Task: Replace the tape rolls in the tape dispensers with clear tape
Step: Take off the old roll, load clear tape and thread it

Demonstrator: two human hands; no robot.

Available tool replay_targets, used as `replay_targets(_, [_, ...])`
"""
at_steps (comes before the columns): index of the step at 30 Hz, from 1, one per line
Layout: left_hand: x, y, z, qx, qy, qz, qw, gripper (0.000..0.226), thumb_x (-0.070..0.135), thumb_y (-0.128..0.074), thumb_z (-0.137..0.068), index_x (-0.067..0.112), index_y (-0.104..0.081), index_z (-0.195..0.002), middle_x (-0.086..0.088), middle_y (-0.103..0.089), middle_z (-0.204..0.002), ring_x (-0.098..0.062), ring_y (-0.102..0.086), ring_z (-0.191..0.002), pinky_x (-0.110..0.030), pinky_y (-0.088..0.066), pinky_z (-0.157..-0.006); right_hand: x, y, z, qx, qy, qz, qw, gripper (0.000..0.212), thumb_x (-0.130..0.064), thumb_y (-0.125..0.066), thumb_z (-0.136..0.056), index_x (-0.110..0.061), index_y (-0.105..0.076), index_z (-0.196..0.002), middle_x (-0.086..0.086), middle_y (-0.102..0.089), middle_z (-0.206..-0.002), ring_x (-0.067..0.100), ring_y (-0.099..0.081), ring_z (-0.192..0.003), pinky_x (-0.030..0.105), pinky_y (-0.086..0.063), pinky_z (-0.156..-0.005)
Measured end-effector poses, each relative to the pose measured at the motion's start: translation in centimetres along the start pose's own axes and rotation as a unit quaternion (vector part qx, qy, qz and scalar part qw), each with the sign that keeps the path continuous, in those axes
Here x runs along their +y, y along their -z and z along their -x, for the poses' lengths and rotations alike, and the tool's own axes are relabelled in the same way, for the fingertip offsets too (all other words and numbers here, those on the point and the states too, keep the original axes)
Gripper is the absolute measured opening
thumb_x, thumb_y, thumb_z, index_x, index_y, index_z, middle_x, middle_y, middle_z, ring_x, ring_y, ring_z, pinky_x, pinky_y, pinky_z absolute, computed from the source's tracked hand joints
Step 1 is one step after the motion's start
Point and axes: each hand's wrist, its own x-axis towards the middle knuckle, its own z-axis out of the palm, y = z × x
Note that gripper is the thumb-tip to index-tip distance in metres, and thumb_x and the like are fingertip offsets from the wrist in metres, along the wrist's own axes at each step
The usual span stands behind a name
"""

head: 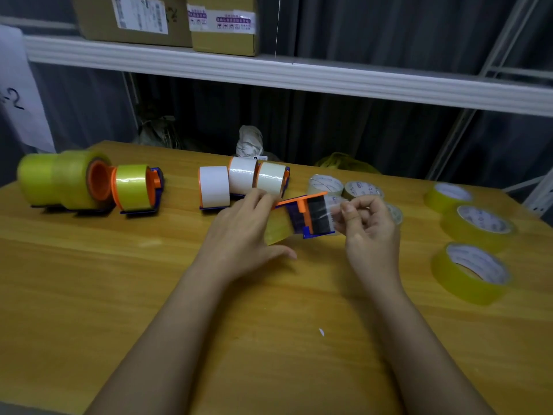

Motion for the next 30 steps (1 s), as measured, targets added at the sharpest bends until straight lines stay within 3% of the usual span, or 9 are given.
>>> replay_targets(7, [0.0, 0.1, 0.3, 0.047, 0.027, 0.005, 0.999, 0.067, 0.066, -0.065, -0.072, 0.03, -0.048, -0.125, 0.009, -0.048, -0.119, -0.015, -0.052, -0.106, -0.029, -0.041, -0.069, -0.3, 0.3, -0.2, -0.023, -0.027, -0.051, 0.998, 0.02, -0.005, -0.046, -0.1, -0.017, -0.048, -0.084, 0.0, -0.071, -0.078, 0.011, -0.072, -0.073, 0.02, -0.056, -0.063])
replay_targets(12, [-0.3, -0.4, 0.3, 0.032, 0.032, 0.004, 0.999, 0.071, 0.069, -0.06, -0.074, 0.035, -0.042, -0.133, 0.008, -0.051, -0.121, -0.014, -0.05, -0.109, -0.029, -0.044, -0.076, -0.3, 0.7, -0.3, -0.021, -0.047, -0.057, 0.997, 0.019, -0.007, -0.045, -0.1, -0.016, -0.047, -0.085, -0.003, -0.069, -0.065, 0.007, -0.07, -0.066, 0.017, -0.054, -0.058])
replay_targets(22, [-0.9, -0.6, 0.5, 0.063, -0.009, 0.037, 0.997, 0.064, 0.052, -0.069, -0.076, 0.027, -0.049, -0.132, 0.004, -0.052, -0.117, -0.017, -0.044, -0.107, -0.026, -0.034, -0.08, -0.5, 0.8, -0.3, -0.016, -0.049, -0.07, 0.996, 0.015, -0.007, -0.044, -0.1, -0.014, -0.047, -0.087, 0.003, -0.067, -0.071, 0.008, -0.069, -0.063, 0.018, -0.055, -0.056])
replay_targets(30, [-1.8, -0.6, 0.3, 0.026, -0.039, 0.16, 0.986, 0.064, 0.047, -0.069, -0.081, 0.03, -0.045, -0.137, 0.021, -0.042, -0.116, 0.0, -0.032, -0.109, -0.019, -0.029, -0.089, -0.3, 1.1, -0.8, -0.008, -0.1, -0.089, 0.991, 0.016, -0.008, -0.042, -0.101, -0.015, -0.047, -0.088, 0.007, -0.069, -0.079, 0.012, -0.072, -0.067, 0.02, -0.056, -0.057])
